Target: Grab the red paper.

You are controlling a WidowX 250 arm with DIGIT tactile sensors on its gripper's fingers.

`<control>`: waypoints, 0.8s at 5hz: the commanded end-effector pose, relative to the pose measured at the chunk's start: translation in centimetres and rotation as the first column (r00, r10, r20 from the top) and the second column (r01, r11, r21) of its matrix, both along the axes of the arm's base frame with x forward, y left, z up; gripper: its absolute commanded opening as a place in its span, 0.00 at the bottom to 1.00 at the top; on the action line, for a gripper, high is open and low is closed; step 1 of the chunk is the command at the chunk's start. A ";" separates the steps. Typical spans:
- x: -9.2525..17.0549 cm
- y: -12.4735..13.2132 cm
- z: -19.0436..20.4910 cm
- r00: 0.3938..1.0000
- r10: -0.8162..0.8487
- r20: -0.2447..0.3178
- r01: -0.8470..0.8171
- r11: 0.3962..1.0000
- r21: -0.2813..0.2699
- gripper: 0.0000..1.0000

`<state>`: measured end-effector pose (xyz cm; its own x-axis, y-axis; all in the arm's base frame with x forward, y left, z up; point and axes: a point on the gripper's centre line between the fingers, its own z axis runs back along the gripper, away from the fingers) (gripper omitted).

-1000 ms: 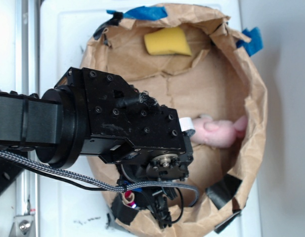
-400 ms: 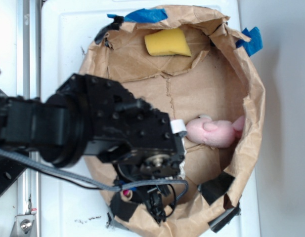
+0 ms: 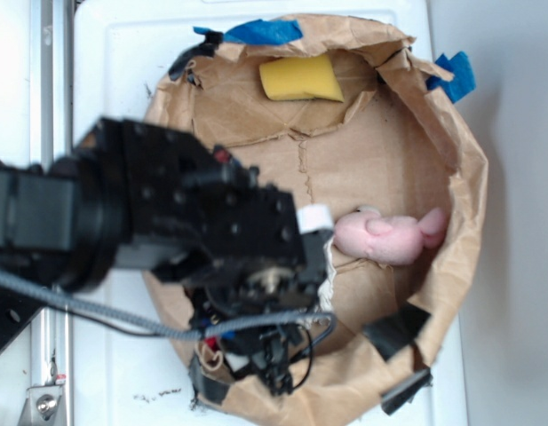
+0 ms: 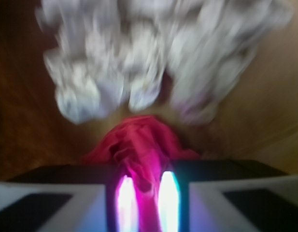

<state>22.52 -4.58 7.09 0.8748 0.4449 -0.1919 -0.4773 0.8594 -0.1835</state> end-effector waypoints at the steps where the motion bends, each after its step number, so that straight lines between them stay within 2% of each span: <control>1: 2.9 4.9 8.0 0.954 -0.010 0.300 -0.034 0.989 0.142 0.00; 2: 2.9 6.1 10.3 0.945 -0.070 0.320 -0.026 0.958 0.287 0.00; 3: 2.8 7.2 12.7 0.959 -0.078 0.273 -0.029 0.930 0.367 0.00; 4: 2.5 7.6 13.6 0.968 -0.086 0.237 -0.005 0.934 0.358 0.00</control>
<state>24.92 2.63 18.82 0.9059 0.3988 0.1425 -0.4084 0.9117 0.0444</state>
